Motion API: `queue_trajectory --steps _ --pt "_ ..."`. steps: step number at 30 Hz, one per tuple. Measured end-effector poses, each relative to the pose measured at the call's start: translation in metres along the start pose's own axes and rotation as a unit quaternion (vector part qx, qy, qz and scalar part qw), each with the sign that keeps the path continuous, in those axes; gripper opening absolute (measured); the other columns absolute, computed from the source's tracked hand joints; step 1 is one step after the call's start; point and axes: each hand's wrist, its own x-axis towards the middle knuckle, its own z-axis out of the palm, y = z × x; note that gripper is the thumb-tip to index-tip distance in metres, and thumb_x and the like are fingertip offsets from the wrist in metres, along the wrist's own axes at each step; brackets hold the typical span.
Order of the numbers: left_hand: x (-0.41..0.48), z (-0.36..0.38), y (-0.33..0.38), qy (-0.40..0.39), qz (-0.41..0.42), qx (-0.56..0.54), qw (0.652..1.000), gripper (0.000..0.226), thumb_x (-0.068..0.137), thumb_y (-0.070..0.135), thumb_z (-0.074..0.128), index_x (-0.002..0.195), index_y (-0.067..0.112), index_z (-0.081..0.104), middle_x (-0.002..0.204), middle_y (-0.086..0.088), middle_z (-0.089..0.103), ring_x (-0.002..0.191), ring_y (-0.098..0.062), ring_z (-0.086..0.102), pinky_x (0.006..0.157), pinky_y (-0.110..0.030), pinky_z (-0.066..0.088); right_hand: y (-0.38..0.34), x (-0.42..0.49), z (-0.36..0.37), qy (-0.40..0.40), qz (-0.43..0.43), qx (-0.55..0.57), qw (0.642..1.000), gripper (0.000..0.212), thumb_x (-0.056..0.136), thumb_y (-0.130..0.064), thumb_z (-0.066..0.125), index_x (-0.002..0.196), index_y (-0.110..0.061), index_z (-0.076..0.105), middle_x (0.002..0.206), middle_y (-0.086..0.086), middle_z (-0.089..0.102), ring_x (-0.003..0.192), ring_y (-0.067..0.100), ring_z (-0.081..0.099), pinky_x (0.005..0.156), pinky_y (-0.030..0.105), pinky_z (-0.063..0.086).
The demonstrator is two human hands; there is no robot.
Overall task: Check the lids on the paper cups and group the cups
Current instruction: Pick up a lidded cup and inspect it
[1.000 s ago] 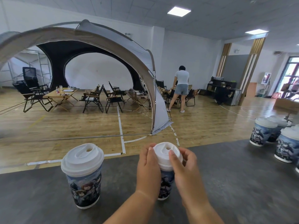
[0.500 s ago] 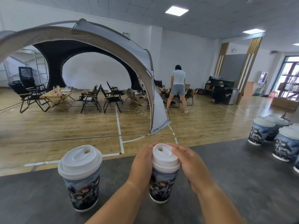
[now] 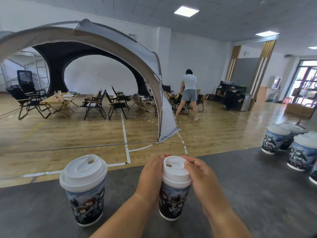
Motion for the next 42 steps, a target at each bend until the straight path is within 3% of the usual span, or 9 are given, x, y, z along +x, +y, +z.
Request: queue_trajectory --steps 8,13,17,23,29,33,38,40,42 --pt "0.000 0.001 -0.001 -0.050 -0.042 -0.007 0.998 0.034 0.096 0.023 0.043 0.103 0.005 0.072 0.100 -0.017 0.073 0.087 -0.026 0.070 0.069 -0.030 0.053 -0.002 0.007 -0.008 -0.056 0.020 -0.011 0.998 0.025 0.098 -0.016 0.051 0.100 -0.026 0.074 0.103 -0.009 0.075 0.098 0.002 0.067 0.081 0.021 0.046" --pt "-0.001 0.004 -0.005 0.001 -0.027 -0.003 1.000 0.031 0.092 0.022 0.047 0.100 0.006 0.072 0.104 -0.017 0.072 0.100 -0.035 0.068 0.087 -0.044 0.052 0.025 -0.027 0.006 0.003 -0.134 -0.036 0.990 0.063 0.082 -0.078 0.044 0.134 -0.041 0.044 0.138 -0.023 0.047 0.127 -0.009 0.044 0.100 0.007 0.035" --pt "-0.007 0.008 0.005 -0.020 -0.044 -0.013 0.999 0.036 0.093 0.027 0.045 0.101 0.004 0.071 0.101 -0.017 0.073 0.083 -0.026 0.070 0.070 -0.032 0.054 0.021 -0.023 0.012 -0.029 -0.191 -0.085 0.977 0.060 0.073 -0.078 0.058 0.125 -0.050 0.044 0.135 -0.023 0.045 0.125 -0.002 0.046 0.097 0.008 0.037" --pt "-0.019 0.011 0.074 -0.151 0.102 0.011 0.983 0.062 0.082 0.060 0.040 0.125 0.019 0.057 0.116 -0.004 0.070 0.114 -0.020 0.062 0.104 -0.040 0.042 -0.098 0.022 -0.031 -0.126 -0.210 0.097 0.965 0.066 0.064 -0.053 0.080 0.118 -0.021 0.060 0.112 -0.007 0.068 0.103 0.019 0.068 0.076 0.032 0.058" --pt "-0.046 0.016 0.084 -0.215 0.046 0.017 0.975 0.058 0.081 0.049 0.055 0.126 0.013 0.058 0.120 -0.013 0.067 0.105 -0.024 0.064 0.092 -0.039 0.052 -0.137 0.068 -0.030 -0.292 -0.046 0.365 0.883 0.111 0.069 -0.054 0.079 0.154 -0.009 0.023 0.129 0.018 0.041 0.112 0.033 0.046 0.098 0.047 0.042" --pt "-0.059 0.019 0.079 -0.248 0.031 -0.026 0.968 0.051 0.086 0.045 0.056 0.130 0.019 0.055 0.126 -0.008 0.065 0.114 -0.024 0.062 0.100 -0.042 0.046 -0.132 0.071 -0.018 -0.320 -0.025 0.423 0.847 0.107 0.072 -0.055 0.073 0.153 -0.009 0.022 0.134 0.020 0.044 0.115 0.036 0.053 0.093 0.046 0.048" --pt "-0.074 0.020 0.082 -0.246 0.079 -0.105 0.960 0.049 0.087 0.034 0.064 0.128 0.009 0.056 0.122 -0.013 0.067 0.111 -0.026 0.064 0.093 -0.039 0.054 -0.153 0.048 -0.011 -0.240 -0.038 0.370 0.897 0.082 0.086 -0.057 0.058 0.148 -0.009 0.037 0.124 0.015 0.056 0.110 0.031 0.057 0.093 0.043 0.047" --pt "-0.077 0.019 0.081 -0.168 0.133 -0.070 0.974 0.051 0.082 0.033 0.067 0.128 0.015 0.055 0.114 -0.007 0.071 0.105 -0.021 0.068 0.091 -0.038 0.053 -0.161 0.036 -0.008 -0.165 -0.075 0.287 0.941 0.063 0.091 -0.057 0.051 0.137 -0.014 0.051 0.088 0.003 0.066 0.082 0.017 0.064 0.083 0.037 0.051" --pt "-0.081 0.018 0.079 -0.084 0.205 0.019 0.975 0.054 0.077 0.035 0.072 0.126 0.024 0.053 0.106 0.003 0.073 0.098 -0.013 0.070 0.087 -0.031 0.054 -0.166 0.022 -0.003 -0.090 -0.129 0.204 0.966 0.060 0.083 -0.062 0.059 0.129 -0.024 0.057 0.095 0.001 0.065 0.085 0.016 0.064 0.092 0.043 0.054"
